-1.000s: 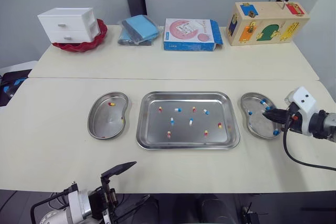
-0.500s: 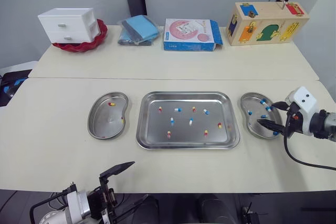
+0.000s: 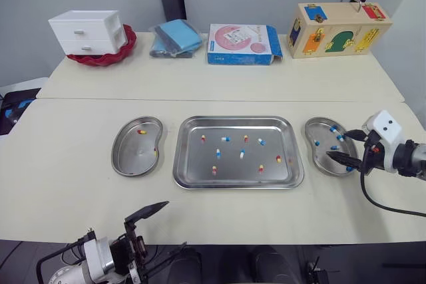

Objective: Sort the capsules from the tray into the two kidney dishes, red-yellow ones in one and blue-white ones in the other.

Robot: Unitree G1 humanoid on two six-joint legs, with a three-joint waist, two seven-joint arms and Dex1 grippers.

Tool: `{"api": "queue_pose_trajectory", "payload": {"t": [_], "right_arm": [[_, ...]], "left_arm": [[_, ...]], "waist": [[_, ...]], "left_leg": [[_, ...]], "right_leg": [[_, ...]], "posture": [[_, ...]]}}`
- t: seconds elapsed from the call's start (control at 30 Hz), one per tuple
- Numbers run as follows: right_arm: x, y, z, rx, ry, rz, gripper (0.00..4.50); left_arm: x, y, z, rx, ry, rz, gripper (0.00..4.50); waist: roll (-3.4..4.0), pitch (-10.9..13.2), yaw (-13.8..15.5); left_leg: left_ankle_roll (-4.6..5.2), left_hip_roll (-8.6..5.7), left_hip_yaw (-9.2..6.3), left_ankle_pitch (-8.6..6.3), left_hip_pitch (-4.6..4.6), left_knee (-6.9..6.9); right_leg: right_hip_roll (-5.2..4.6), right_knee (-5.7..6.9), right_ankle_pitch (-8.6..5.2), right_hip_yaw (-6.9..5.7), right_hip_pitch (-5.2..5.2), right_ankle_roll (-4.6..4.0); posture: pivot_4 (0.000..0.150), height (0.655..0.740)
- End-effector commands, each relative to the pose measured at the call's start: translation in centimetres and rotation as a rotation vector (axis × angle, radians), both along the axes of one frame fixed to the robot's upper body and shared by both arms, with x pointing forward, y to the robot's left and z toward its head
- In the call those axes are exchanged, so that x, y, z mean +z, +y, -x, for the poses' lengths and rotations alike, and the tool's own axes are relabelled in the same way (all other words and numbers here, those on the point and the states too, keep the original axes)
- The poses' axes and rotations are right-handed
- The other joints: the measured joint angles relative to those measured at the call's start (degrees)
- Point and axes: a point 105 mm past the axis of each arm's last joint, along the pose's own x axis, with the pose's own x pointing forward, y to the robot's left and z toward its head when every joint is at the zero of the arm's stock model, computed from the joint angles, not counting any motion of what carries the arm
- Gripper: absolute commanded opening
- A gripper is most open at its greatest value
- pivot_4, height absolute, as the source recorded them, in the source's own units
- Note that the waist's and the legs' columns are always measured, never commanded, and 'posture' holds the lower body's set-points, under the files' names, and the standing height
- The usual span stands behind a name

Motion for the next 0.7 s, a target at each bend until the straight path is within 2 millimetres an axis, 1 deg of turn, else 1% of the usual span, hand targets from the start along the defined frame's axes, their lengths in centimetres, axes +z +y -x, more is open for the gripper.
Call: {"api": "queue_pose_trajectory", "payload": {"t": [0.03,0.1,0.13,0.2,0.23,0.33,0.47,0.5,0.57,0.67,0.7], "right_arm": [[2.2,-1.1,0.8,0.038,-0.079,-0.011,4.47],[2.8,-1.9,1.5,0.059,-0.106,-0.028,4.47],[2.7,-2.6,2.0,0.064,-0.100,-0.015,4.47],[2.3,-3.9,2.6,0.070,-0.069,0.016,4.47],[2.2,-4.4,3.0,0.071,-0.044,0.018,4.47],[1.8,-5.7,4.0,0.076,0.022,0.026,4.47],[1.2,-6.5,5.4,0.091,0.099,0.008,4.47],[1.0,-6.7,5.7,0.092,0.111,0.018,4.47],[0.6,-7.1,6.0,0.092,0.126,0.043,4.47],[0.0,-7.6,6.3,0.079,0.136,0.050,4.47],[-0.2,-7.8,6.3,0.075,0.137,0.054,4.47]], "left_arm": [[1.5,2.1,-1.1,0.102,0.045,-0.042,4.50],[2.1,3.9,-1.8,0.164,0.157,-0.097,4.50],[2.4,4.7,-1.9,0.161,0.240,-0.153,4.50],[3.4,6.1,-2.3,0.195,0.330,-0.200,4.50],[4.1,7.2,-2.7,0.230,0.353,-0.210,4.50],[6.1,11.0,-3.8,0.339,0.403,-0.241,4.50],[7.2,15.5,-4.3,0.446,0.499,-0.311,4.50],[7.7,16.3,-4.5,0.463,0.521,-0.321,4.50],[8.3,17.4,-4.8,0.479,0.534,-0.349,4.50],[9.1,18.9,-5.7,0.529,0.503,-0.422,4.50],[9.3,19.1,-6.0,0.534,0.493,-0.427,4.50]], "waist": [[0.00,0.0,0.1],[-0.01,0.0,0.2],[-0.05,0.0,0.2],[0.00,0.0,0.2],[0.03,0.0,0.2],[0.03,0.0,0.2],[0.06,0.0,-0.2],[0.07,0.0,-0.2],[0.10,0.1,-0.3],[0.13,0.1,-0.3],[0.13,0.1,-0.3]], "left_leg": [[0.00,0.00,-0.03,0.00,-0.01,0.01],[0.00,0.00,-0.04,0.00,0.00,0.02],[0.00,0.00,-0.05,0.00,0.02,0.03],[0.00,0.02,-0.16,0.00,0.02,0.04],[0.00,0.00,-0.10,0.00,0.05,0.05],[0.00,0.01,-0.08,0.00,0.23,0.06],[0.00,0.02,-0.05,0.00,0.33,0.00],[0.00,0.02,-0.04,0.00,0.35,-0.01],[0.00,0.02,-0.01,0.00,0.34,-0.04],[0.00,0.02,0.05,0.00,0.34,-0.05],[-0.01,0.02,0.04,0.00,0.34,-0.07]], "right_leg": [[0.00,0.00,0.00,-0.02,0.01,0.00],[0.00,0.00,0.00,-0.03,0.03,0.00],[0.00,0.00,0.00,-0.04,0.04,0.00],[0.03,0.04,-0.01,-0.12,0.06,0.00],[0.00,0.07,-0.01,-0.08,0.08,0.00],[0.00,0.11,-0.01,-0.08,0.22,-0.01],[0.04,0.15,-0.04,-0.06,0.26,-0.05],[0.04,0.14,-0.05,-0.05,0.25,-0.06],[0.04,0.13,-0.05,-0.04,0.21,-0.06],[0.03,0.14,-0.05,-0.01,0.18,-0.06],[0.04,0.15,-0.05,-0.01,0.17,-0.06]], "posture": [[0.150,0.7400],[0.150,0.7400],[0.150,0.7400],[0.150,0.7400],[0.150,0.7400],[0.150,0.7400],[0.150,0.7400],[0.150,0.7400],[0.150,0.7400],[0.150,0.7400],[0.150,0.7400]]}}
